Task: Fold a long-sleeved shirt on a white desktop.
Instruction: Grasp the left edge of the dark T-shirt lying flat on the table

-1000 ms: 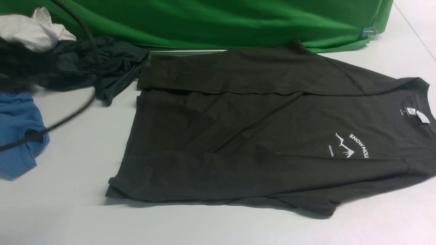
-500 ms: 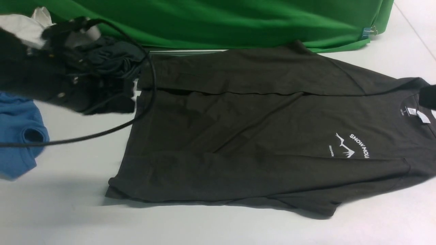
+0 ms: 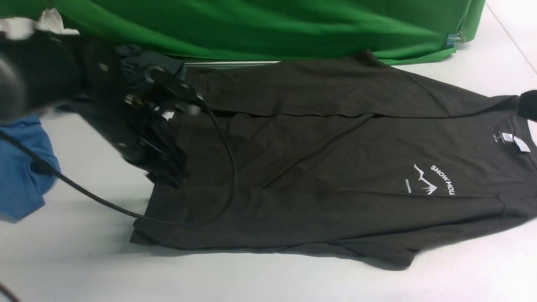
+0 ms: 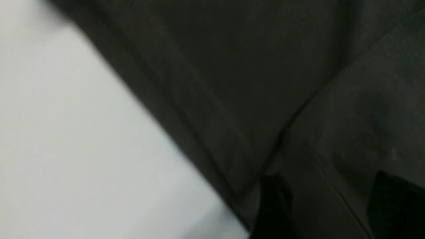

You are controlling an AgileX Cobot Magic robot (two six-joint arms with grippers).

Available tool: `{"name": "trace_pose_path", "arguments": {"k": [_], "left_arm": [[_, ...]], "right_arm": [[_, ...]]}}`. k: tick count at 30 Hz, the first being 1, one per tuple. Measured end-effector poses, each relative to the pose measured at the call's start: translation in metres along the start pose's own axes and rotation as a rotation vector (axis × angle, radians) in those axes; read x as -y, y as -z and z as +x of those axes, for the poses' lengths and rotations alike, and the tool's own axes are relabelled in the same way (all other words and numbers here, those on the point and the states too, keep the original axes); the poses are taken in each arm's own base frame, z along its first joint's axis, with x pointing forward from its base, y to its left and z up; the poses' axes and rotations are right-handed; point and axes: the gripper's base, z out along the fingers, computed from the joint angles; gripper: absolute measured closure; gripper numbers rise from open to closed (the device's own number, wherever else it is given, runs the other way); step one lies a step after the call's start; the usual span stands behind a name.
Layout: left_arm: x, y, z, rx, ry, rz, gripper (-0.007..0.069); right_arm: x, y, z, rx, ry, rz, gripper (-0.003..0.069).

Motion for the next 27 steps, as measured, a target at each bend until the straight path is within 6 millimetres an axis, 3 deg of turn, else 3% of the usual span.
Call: {"name": "trace_pose_path", "arguments": {"k": [7, 13, 17, 25, 27], "left_arm": [[0.001, -0.035, -0.004, -0.023, -0.061, 0.020, 0.0187], [0.002, -0.056, -0.001, -0.071, -0.053, 0.057, 0.0224], [0.002, -0.056, -0.001, -0.072, -0.053, 0.059, 0.0302], [0.004, -0.054, 0.000, -0.093, -0.049, 0.081, 0.0554], [0.004, -0.049, 0.000, -0.089, -0.050, 0.079, 0.0571]], "right_arm": [[0.000, 0.000, 0.000, 0.005, 0.000, 0.000, 0.0418], [0.000, 0.000, 0.000, 0.005, 0.000, 0.000, 0.0418], [0.000, 0.000, 0.000, 0.005, 0.000, 0.000, 0.0418], [0.000, 0.000, 0.000, 0.005, 0.001, 0.000, 0.0418], [0.000, 0.000, 0.000, 0.005, 0.001, 0.000, 0.0418]]}}
